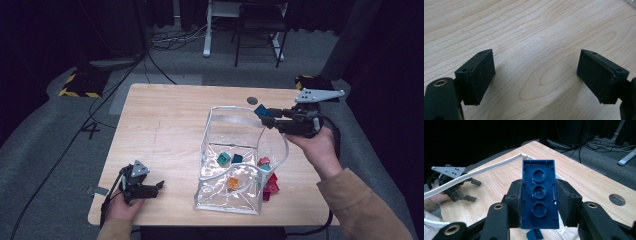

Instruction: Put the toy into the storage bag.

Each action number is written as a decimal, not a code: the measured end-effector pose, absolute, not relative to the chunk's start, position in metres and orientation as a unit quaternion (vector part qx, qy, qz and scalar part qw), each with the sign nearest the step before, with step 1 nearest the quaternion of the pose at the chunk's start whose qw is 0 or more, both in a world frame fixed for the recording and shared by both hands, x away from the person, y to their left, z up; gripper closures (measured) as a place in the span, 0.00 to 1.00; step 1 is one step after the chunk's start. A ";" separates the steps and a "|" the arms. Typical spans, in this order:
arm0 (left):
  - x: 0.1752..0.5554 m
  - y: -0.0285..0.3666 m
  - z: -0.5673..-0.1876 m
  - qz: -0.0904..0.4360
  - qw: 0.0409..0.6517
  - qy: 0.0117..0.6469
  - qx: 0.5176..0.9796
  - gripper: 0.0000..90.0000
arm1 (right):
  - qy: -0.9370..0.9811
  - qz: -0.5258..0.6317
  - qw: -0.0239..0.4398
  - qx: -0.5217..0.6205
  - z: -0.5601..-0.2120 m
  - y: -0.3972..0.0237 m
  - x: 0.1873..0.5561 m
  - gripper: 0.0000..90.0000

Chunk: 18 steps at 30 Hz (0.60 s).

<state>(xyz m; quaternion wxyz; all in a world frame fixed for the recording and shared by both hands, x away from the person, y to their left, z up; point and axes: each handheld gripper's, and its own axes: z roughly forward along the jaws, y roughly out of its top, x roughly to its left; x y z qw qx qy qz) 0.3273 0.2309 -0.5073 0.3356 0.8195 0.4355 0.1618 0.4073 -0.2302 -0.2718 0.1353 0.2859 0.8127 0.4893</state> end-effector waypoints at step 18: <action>0.330 0.230 -0.507 0.160 0.335 0.434 0.821 0.16 | 0.837 0.452 0.108 0.288 -0.280 -0.186 0.422 0.65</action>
